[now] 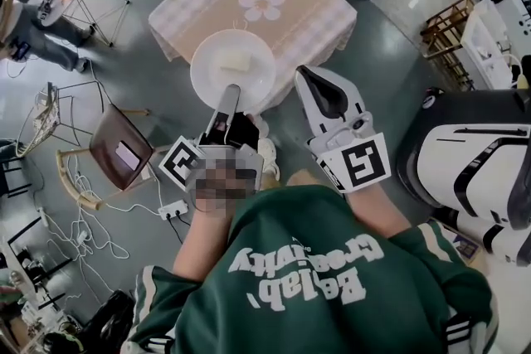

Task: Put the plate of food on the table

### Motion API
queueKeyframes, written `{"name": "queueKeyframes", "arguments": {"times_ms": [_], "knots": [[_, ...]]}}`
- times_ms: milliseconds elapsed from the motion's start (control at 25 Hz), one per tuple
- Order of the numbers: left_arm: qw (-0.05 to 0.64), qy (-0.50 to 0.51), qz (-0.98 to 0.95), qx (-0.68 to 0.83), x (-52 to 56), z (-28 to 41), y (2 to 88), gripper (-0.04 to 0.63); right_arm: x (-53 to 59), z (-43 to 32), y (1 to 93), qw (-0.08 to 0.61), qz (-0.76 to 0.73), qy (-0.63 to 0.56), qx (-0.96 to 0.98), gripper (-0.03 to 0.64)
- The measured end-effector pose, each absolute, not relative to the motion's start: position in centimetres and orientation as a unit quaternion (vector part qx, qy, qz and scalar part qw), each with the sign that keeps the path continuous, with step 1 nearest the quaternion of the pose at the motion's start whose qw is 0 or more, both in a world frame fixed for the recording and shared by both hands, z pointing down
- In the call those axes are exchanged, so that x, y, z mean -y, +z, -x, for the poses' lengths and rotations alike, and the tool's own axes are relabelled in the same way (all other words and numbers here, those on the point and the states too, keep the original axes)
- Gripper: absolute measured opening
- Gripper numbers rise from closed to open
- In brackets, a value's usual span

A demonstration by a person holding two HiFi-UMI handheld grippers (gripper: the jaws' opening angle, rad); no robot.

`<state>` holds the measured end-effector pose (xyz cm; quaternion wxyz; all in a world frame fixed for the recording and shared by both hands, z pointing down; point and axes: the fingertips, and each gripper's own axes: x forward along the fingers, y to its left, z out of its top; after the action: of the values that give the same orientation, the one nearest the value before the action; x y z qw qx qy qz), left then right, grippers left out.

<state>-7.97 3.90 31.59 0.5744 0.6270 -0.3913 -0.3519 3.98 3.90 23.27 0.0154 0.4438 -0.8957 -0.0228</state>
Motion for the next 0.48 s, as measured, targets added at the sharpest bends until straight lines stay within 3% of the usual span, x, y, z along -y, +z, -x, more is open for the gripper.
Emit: {"name": "queueKeyframes", "arguments": {"times_ms": [480], "knots": [[0.574,-0.346,-0.633,0.387,-0.6,9.6,31.5,0.031,-0.8,-2.3,23.3,0.012,-0.452,-0.019,0.892,0.015]]}}
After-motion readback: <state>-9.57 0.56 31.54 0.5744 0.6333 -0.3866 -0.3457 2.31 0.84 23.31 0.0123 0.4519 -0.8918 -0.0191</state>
